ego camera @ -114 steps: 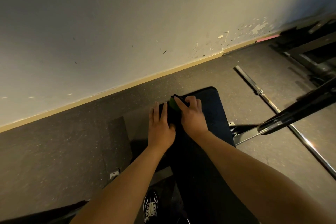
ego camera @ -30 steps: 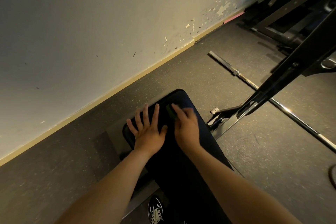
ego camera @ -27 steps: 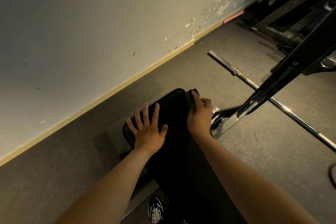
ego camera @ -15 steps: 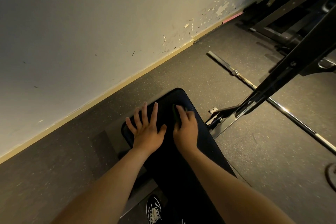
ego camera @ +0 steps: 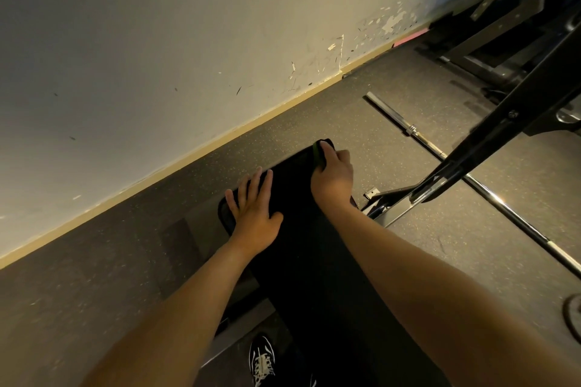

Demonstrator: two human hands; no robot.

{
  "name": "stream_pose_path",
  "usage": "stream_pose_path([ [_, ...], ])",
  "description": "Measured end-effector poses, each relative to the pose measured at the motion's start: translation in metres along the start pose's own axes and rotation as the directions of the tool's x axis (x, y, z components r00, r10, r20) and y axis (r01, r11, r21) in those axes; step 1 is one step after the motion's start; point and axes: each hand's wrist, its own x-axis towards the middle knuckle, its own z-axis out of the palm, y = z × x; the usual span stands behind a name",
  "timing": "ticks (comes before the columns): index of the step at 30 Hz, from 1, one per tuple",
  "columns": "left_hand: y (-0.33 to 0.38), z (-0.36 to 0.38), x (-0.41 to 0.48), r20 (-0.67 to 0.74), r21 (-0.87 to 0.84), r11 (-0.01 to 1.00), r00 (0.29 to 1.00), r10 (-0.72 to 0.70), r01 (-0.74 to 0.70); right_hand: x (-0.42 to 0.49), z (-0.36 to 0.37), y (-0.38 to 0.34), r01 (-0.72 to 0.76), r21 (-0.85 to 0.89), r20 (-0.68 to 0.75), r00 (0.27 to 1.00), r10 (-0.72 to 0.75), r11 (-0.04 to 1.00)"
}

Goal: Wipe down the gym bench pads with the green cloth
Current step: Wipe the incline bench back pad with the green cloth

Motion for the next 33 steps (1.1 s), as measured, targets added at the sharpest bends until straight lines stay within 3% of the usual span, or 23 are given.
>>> stream_pose_path([
  [2,-0.007,0.0,-0.013,-0.157,-0.047,0.999,0.987,-0.016,0.009,-0.017,0.009,-0.007,0.072,-0.034,0.037,0.997,-0.07,0.997],
  [4,-0.015,0.003,-0.029,-0.28,-0.061,0.99,0.95,-0.142,0.13,-0.039,0.021,-0.014,0.167,-0.067,0.073,0.984,-0.162,0.984],
  [7,-0.026,0.009,-0.046,-0.341,-0.07,0.968,0.906,-0.251,0.242,-0.062,0.039,-0.024,0.254,-0.069,0.112,0.963,-0.246,0.965],
  [15,-0.044,0.006,-0.057,-0.29,-0.352,0.918,0.912,-0.291,0.181,-0.071,0.049,-0.036,0.518,-0.074,0.352,0.813,-0.464,0.852],
  [18,-0.049,0.007,-0.067,-0.29,-0.357,0.911,0.902,-0.32,0.208,-0.042,0.037,-0.028,0.404,-0.055,0.253,0.89,-0.379,0.913],
  [21,-0.04,0.008,-0.081,-0.253,-0.483,0.846,0.889,-0.382,0.227,-0.045,0.037,-0.03,0.236,-0.02,0.166,0.959,-0.229,0.972],
  [28,-0.069,0.017,-0.077,-0.162,-0.625,0.756,0.915,-0.369,0.195,-0.098,0.071,-0.05,0.342,-0.085,0.229,0.921,-0.316,0.936],
  [33,-0.061,0.007,-0.089,-0.119,-0.683,0.696,0.906,-0.405,0.221,-0.117,0.085,-0.054,0.477,-0.138,0.366,0.839,-0.403,0.868],
])
